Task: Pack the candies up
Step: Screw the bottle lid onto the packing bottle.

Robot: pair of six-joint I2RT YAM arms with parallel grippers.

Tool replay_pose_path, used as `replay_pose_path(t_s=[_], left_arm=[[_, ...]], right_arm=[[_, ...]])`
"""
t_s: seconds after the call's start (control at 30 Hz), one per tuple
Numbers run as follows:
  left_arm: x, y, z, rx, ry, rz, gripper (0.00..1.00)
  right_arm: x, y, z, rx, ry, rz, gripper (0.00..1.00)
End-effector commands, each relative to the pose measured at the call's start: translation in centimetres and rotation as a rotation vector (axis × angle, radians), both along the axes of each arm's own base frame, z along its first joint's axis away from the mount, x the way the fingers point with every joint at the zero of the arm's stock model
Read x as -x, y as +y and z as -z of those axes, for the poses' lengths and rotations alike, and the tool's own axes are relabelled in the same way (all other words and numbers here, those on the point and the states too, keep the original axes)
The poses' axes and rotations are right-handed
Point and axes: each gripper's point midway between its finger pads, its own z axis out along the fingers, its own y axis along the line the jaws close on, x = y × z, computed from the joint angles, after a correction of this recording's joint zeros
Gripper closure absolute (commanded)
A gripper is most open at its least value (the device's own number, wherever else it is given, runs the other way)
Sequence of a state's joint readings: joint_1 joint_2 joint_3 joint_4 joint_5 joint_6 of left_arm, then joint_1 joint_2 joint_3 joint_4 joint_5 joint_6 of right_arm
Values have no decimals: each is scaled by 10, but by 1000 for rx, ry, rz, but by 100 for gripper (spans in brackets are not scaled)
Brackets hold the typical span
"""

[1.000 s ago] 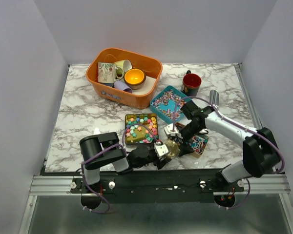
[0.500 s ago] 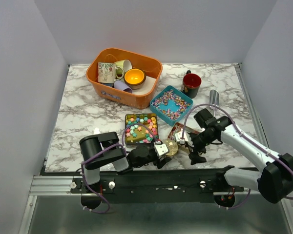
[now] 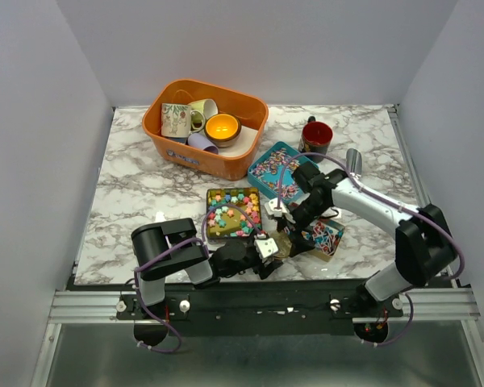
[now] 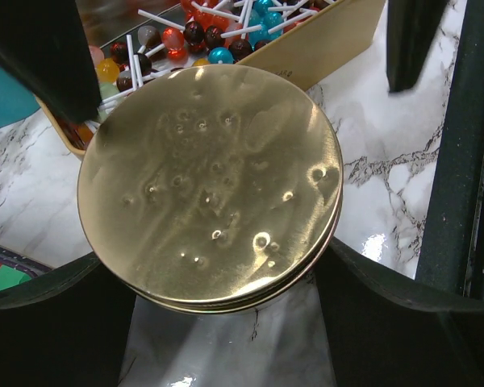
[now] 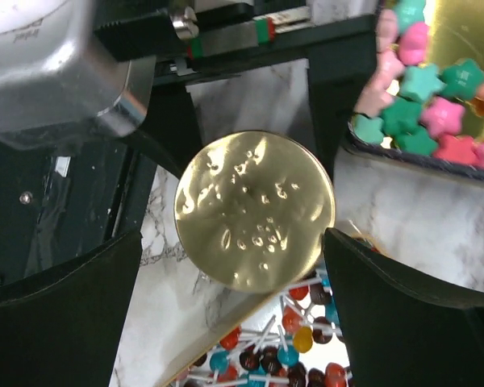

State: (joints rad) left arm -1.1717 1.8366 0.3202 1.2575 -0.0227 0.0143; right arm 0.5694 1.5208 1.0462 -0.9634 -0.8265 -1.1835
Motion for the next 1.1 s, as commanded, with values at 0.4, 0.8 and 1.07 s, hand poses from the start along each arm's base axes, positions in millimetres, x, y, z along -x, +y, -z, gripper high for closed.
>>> replay_pose_path(t_s=[0.4, 0.8, 1.07], left_arm=[[-3, 25, 40, -171, 20, -39, 100], [-4, 25, 42, -172, 32, -48, 100], [2, 22, 43, -171, 40, -13, 100]], right_arm=[[21, -10, 22, 61, 23, -109, 0], [78, -60, 35, 173, 85, 5, 0], [76, -78, 29, 222, 26, 106, 1]])
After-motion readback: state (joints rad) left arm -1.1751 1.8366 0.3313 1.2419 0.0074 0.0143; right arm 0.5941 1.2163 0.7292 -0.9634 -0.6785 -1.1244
